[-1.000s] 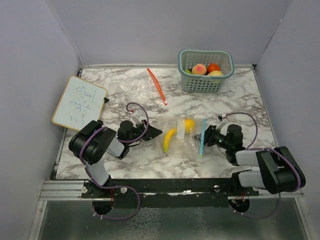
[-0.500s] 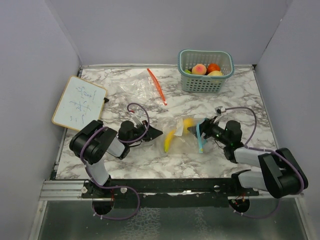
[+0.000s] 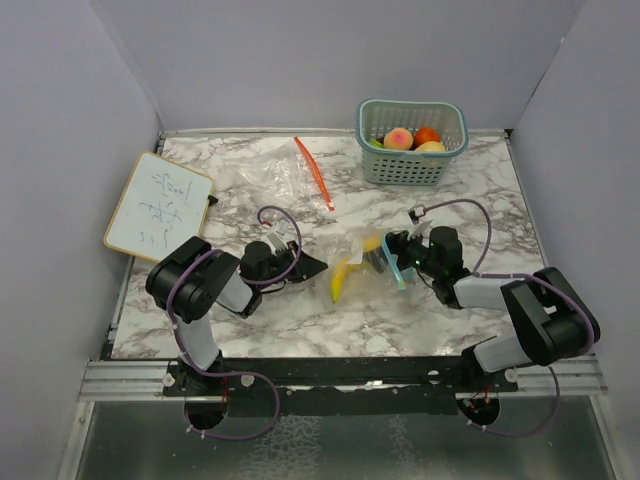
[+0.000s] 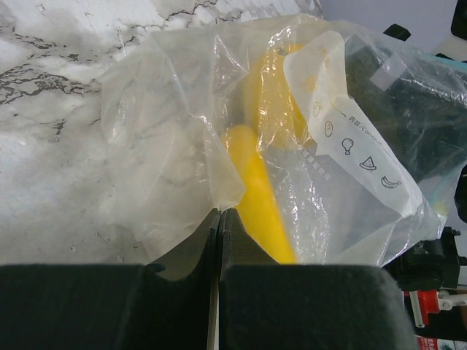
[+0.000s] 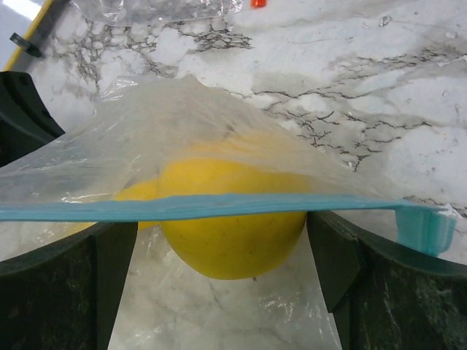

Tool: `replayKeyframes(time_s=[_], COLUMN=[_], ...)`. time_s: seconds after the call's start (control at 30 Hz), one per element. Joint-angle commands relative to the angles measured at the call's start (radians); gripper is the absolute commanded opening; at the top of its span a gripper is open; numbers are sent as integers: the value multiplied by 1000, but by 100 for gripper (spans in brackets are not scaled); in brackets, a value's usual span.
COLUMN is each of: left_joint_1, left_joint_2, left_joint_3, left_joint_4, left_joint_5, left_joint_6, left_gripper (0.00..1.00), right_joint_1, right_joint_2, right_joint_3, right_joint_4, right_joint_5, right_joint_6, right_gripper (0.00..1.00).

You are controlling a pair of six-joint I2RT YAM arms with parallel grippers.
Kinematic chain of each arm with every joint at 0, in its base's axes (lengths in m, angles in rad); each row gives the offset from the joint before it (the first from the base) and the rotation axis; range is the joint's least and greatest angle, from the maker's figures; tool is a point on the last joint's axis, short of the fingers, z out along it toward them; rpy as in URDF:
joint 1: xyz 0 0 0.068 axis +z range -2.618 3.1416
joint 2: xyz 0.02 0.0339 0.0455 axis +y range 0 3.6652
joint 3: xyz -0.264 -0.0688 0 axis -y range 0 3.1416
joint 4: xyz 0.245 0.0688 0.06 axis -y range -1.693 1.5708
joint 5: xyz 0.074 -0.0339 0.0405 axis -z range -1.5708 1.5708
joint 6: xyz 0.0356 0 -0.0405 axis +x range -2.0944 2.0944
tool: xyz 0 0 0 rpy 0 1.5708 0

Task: Open the zip-top bag and remove the fake food
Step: Pick up the fake fruit from the zipper food storage bag.

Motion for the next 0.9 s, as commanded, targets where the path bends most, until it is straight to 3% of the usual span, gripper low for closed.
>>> replayKeyframes(time_s=[0.0,0.2,0.43,0.63,0.73,0.87], left_joint_1=[-6,-8,-6,-7,-3,3], left_joint_2=[-14,-11,5,73,100,102], left_joint_3=[0,-20,-26,-23,-59,-68], left_joint_4=[34,55,79,176,308,324], left_joint_5=[6,5,-1,-5,-46,-66], left_joint_6=[6,1,-10,-58,-109,-119], left_gripper=[0,0,0,0,0,0], right_joint_1=[39,54,53,53,52,35], right_joint_2=[72,136,98,-98,-227,-354], right_joint_3=[70,105,93,20,10,36], right_joint_4=[4,6,-51,-131,-262,-474], right_joint_5=[67,102,119,171,208,300], right_joint_6=[-50,-44,-10,12,-21,-66], right_gripper=[99,97,70,61,61,61])
